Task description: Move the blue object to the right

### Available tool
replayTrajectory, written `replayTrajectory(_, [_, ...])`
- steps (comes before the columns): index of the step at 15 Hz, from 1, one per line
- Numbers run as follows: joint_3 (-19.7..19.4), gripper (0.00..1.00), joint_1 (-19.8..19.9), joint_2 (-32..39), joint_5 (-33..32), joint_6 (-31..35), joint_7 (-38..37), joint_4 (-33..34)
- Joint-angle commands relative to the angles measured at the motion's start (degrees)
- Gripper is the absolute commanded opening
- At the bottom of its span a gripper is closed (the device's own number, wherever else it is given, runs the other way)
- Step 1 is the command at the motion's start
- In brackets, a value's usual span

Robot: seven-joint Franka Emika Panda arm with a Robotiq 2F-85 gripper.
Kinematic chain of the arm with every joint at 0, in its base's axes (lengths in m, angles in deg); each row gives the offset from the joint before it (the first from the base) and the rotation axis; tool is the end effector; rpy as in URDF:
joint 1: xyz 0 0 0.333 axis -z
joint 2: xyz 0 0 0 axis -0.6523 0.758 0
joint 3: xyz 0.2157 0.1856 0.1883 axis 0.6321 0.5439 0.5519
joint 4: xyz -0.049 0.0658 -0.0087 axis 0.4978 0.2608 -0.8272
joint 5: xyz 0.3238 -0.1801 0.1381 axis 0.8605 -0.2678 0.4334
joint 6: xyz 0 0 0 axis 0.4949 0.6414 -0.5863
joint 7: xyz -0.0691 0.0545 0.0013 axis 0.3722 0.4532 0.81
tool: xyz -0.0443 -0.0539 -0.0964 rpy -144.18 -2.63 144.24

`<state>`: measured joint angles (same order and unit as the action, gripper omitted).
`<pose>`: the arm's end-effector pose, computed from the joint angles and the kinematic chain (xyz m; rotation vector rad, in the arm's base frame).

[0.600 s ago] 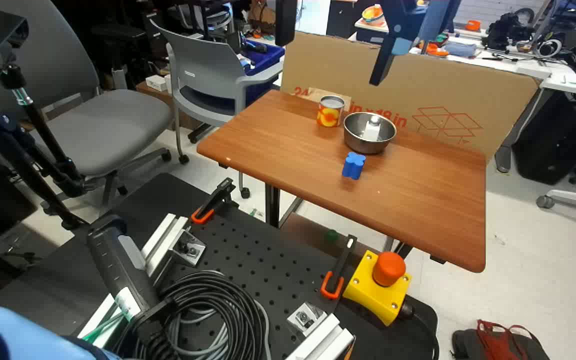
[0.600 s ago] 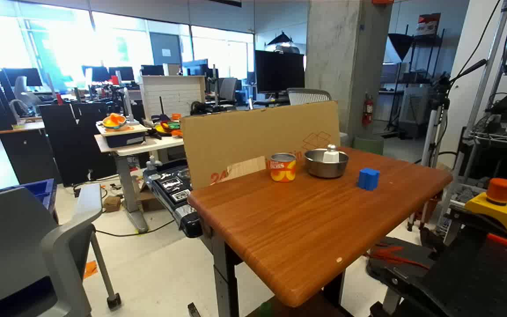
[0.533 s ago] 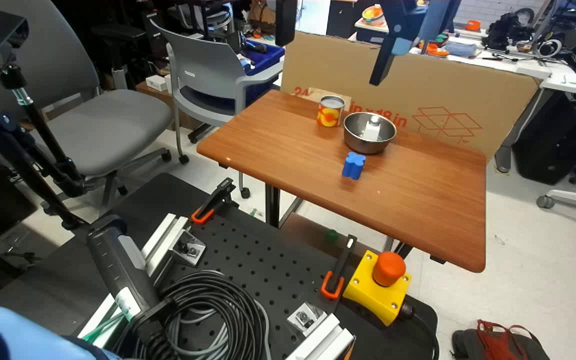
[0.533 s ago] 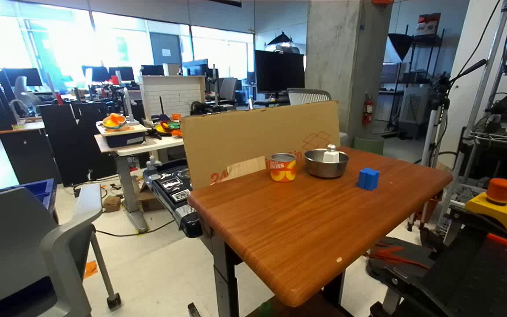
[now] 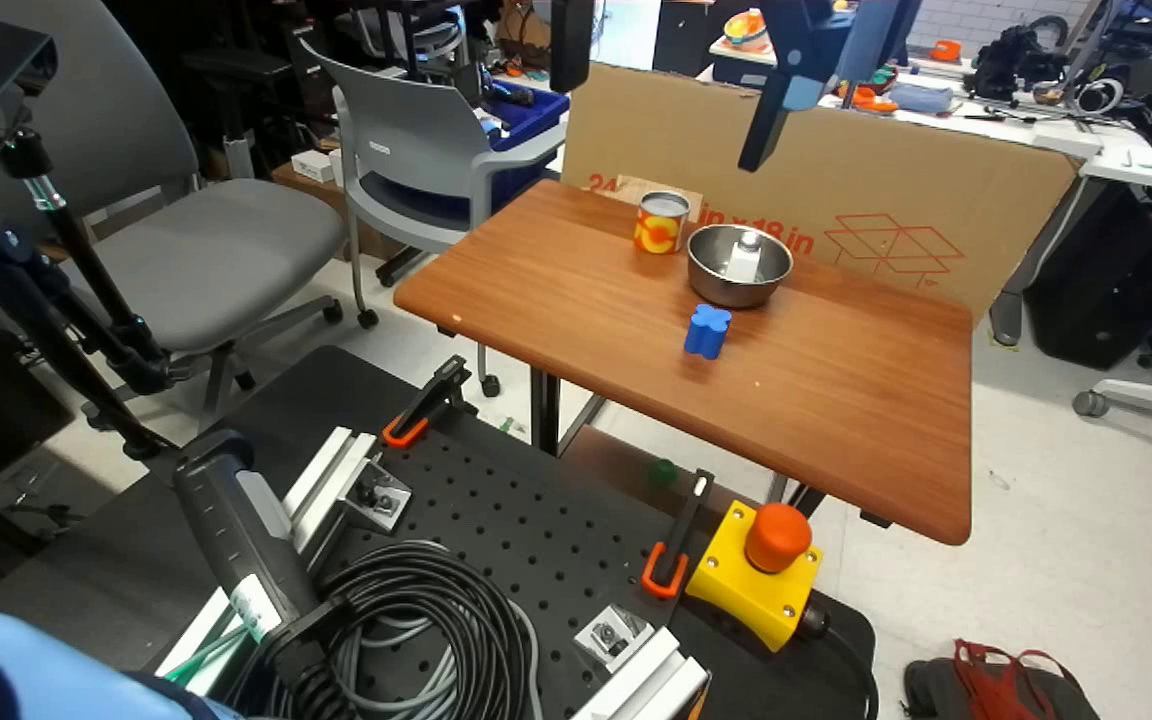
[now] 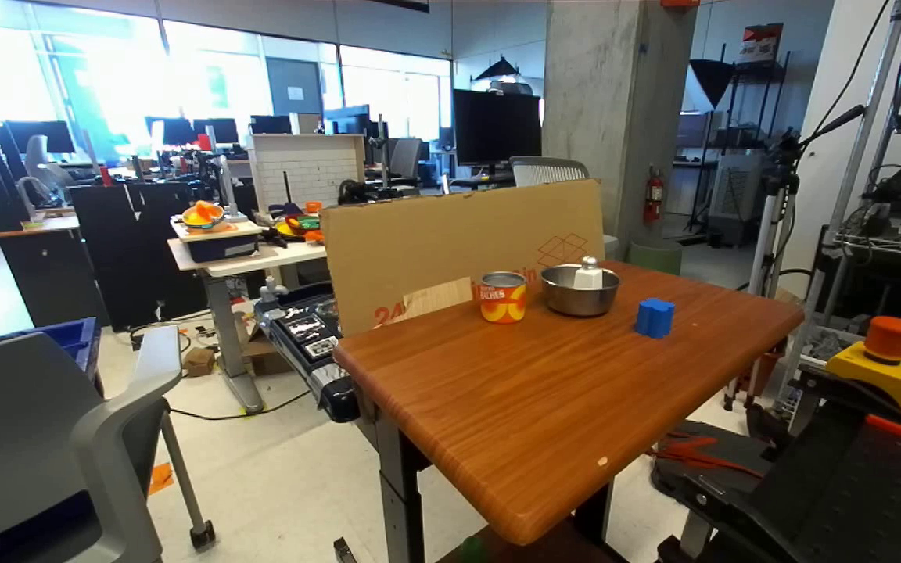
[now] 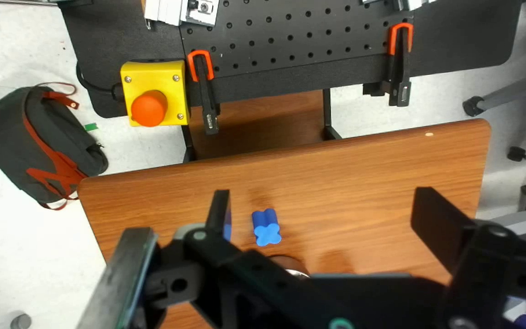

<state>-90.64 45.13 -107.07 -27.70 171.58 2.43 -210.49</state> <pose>0.2741 -0.0605 0.4497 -3.0689 0.0967 -0.1537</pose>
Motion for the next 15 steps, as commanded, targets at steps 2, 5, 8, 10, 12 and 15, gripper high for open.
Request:
replayTrajectory(2, [1.21, 1.00, 0.03, 9.46, -0.39, 1.15, -0.89, 4.39])
replayTrajectory(5, [1.75, 1.00, 0.46, 19.56, -1.44, 4.81, -1.77, 7.89])
replayTrajectory(8, [2.29, 1.00, 0.69, 29.57, -2.24, 8.59, -3.00, 11.87])
replayTrajectory(10, [2.51, 1.00, 0.71, 36.93, -2.75, 10.45, -4.37, 15.30])
replayTrajectory(12, [2.79, 1.00, 0.71, 44.10, -2.92, 11.26, -6.48, 19.63])
replayTrajectory(15, [2.54, 1.00, 0.55, 55.17, -2.61, 11.51, -9.84, 27.58])
